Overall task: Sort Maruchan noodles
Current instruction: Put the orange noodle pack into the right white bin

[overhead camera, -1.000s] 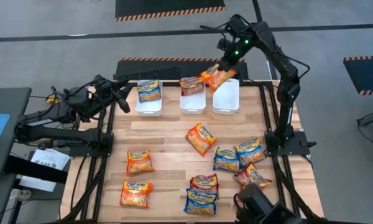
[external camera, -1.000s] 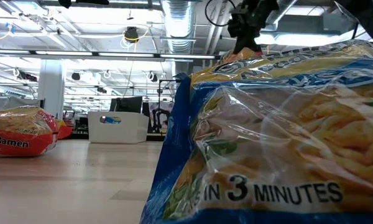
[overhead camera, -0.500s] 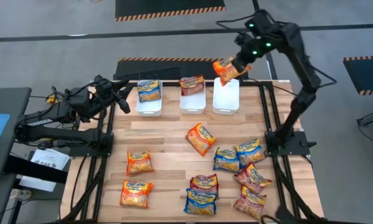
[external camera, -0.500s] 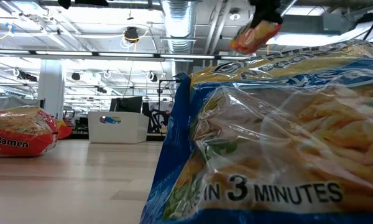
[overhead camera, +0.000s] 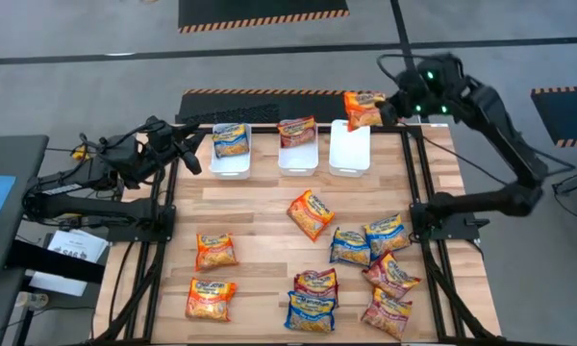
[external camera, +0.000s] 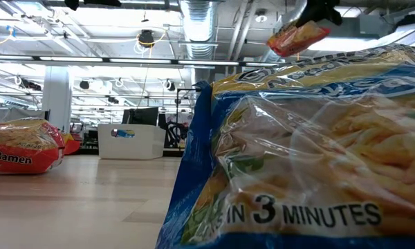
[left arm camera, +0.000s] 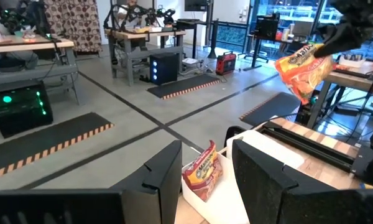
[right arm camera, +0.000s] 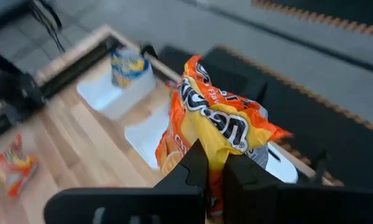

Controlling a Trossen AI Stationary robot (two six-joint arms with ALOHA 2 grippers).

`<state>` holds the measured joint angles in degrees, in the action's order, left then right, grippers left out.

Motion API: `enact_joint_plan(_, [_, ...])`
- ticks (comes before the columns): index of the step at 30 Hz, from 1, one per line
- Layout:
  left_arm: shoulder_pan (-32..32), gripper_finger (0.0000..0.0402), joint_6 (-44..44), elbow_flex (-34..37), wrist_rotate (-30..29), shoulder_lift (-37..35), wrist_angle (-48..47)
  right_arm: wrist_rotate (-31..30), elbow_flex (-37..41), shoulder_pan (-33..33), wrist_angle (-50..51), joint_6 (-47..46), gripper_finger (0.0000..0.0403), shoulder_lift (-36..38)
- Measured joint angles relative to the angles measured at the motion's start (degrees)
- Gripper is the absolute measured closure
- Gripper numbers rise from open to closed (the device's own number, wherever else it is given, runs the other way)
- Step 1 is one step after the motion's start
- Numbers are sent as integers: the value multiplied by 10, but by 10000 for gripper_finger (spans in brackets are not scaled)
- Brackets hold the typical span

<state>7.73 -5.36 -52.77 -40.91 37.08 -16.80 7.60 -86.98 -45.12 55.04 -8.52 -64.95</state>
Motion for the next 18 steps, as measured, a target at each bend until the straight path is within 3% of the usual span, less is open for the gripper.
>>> enact_joint_plan(5, [0,272,1,0,0,0,0,0,140,0,-129,-20,371,55])
enact_joint_plan(11, [0,272,1,0,0,0,0,-3,283,-7,-313,-22,372,69])
enact_joint_plan(18, [0,272,0,0,0,0,0,-6,402,-53,-415,-34,369,66])
